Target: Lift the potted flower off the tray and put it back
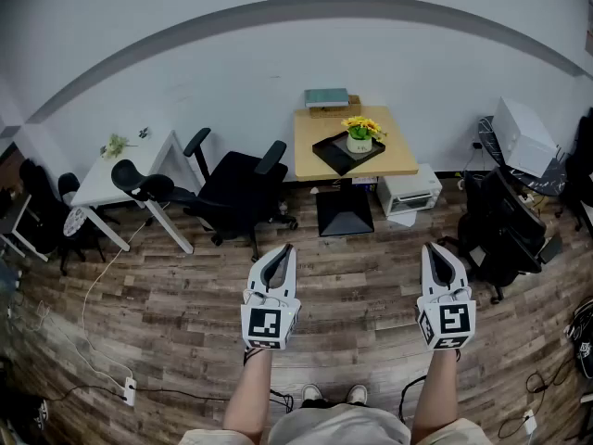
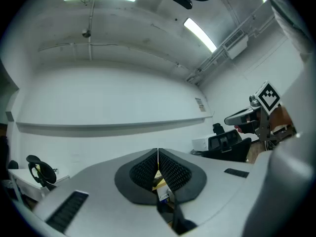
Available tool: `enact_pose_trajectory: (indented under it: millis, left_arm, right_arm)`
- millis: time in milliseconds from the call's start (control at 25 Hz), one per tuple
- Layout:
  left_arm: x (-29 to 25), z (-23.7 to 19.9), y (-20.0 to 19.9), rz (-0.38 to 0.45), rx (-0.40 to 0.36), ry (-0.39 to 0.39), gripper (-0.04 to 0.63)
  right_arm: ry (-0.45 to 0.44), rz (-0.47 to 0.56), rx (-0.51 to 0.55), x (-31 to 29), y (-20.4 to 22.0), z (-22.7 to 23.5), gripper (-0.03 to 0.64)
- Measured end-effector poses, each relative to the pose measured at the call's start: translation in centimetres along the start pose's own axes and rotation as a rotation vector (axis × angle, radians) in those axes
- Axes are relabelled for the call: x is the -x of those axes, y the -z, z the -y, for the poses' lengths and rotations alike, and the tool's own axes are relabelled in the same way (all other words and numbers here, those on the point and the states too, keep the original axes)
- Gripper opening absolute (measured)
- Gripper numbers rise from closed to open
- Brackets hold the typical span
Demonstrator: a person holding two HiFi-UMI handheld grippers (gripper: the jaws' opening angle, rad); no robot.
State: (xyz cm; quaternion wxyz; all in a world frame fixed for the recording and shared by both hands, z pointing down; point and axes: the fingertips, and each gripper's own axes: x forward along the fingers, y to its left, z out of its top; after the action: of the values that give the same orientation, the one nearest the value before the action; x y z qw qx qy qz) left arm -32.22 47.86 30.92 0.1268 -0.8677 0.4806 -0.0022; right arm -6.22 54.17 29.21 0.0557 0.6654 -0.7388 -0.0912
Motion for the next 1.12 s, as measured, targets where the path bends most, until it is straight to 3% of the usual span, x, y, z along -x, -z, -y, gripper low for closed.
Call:
enact_pose_trajectory:
  millis: [1120]
  left_arm:
    - [0.6, 3.0, -0.3, -0.011, -0.024, 0.027, 0.012]
  right_arm:
    - [-0.005, -0.004, -0.029, 1.3, 1.5, 0.2, 0.016]
